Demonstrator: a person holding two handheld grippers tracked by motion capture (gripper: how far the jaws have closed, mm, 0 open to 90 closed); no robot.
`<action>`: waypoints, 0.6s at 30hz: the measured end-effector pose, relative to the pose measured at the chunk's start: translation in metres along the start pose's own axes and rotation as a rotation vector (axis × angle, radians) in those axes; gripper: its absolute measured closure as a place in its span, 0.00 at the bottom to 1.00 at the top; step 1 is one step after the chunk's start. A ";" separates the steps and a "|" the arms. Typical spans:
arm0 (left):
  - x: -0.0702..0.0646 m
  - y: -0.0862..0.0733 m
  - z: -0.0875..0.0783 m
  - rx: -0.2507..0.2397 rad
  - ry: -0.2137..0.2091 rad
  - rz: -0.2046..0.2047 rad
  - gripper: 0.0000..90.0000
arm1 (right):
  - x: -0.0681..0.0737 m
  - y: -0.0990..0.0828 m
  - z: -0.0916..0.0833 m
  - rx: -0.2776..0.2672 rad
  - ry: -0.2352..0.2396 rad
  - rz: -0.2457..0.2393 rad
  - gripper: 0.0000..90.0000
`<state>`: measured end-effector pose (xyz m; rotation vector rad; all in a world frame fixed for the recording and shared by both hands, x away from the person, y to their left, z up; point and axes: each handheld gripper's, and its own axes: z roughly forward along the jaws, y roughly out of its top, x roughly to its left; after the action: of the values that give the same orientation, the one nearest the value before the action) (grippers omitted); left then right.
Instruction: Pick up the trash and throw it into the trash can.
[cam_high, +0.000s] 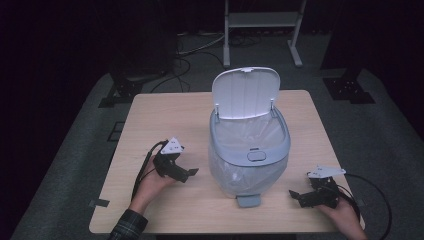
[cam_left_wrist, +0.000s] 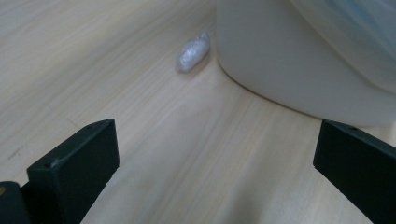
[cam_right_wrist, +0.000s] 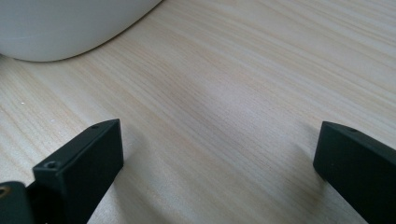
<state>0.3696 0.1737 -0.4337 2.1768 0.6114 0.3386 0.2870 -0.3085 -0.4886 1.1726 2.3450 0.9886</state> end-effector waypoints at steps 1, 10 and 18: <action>0.001 0.001 0.001 -0.012 0.003 0.004 0.00 | 0.000 0.000 0.000 0.000 0.000 0.000 0.01; 0.009 0.014 0.014 -0.014 -0.010 0.007 0.00 | 0.000 0.000 0.000 0.000 0.000 0.000 0.01; 0.020 0.021 0.026 -0.002 0.002 0.011 0.00 | 0.000 0.000 0.000 0.000 0.000 0.000 0.01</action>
<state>0.4040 0.1556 -0.4323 2.1789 0.5995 0.3472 0.2870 -0.3085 -0.4886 1.1728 2.3449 0.9886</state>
